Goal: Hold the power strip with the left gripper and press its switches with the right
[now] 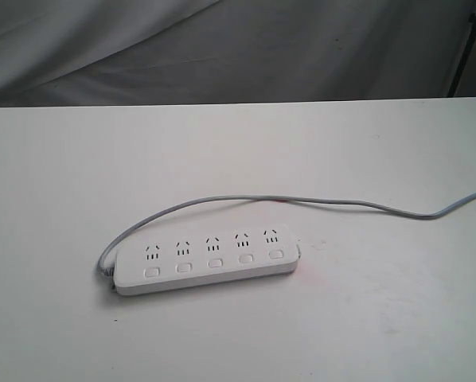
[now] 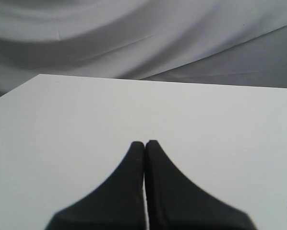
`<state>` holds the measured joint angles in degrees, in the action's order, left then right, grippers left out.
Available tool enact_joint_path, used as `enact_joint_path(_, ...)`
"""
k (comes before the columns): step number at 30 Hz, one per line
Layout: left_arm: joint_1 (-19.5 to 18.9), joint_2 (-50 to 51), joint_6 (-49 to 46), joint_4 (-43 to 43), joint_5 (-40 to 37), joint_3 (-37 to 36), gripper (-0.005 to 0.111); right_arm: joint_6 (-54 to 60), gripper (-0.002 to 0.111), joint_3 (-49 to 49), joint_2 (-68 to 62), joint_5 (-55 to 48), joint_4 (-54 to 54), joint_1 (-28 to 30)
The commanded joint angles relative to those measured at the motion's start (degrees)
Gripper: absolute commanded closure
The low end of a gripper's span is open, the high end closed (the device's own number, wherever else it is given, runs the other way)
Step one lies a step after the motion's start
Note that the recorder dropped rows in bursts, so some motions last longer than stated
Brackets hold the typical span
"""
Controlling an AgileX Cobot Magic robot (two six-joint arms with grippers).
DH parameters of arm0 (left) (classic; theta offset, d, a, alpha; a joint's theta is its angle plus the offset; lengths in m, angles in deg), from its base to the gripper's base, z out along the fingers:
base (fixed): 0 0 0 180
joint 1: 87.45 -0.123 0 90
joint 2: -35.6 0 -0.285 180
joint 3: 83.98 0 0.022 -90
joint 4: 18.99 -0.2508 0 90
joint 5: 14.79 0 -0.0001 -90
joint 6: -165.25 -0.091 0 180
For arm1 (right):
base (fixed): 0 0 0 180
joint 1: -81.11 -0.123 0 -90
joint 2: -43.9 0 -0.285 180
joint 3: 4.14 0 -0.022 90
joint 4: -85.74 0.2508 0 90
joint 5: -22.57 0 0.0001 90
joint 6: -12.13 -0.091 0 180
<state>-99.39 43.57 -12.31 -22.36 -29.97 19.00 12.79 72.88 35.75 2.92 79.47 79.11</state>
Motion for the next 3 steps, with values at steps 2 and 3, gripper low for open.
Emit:
enact_joint_path(2,-0.1,-0.2,0.3,-0.1,-0.1,-0.2,0.107,0.0,0.108,0.2,0.4,0.1,0.4,-0.1)
enact_joint_path(3,-0.1,-0.2,0.3,-0.1,-0.1,-0.2,0.107,0.0,0.108,0.2,0.4,0.1,0.4,-0.1)
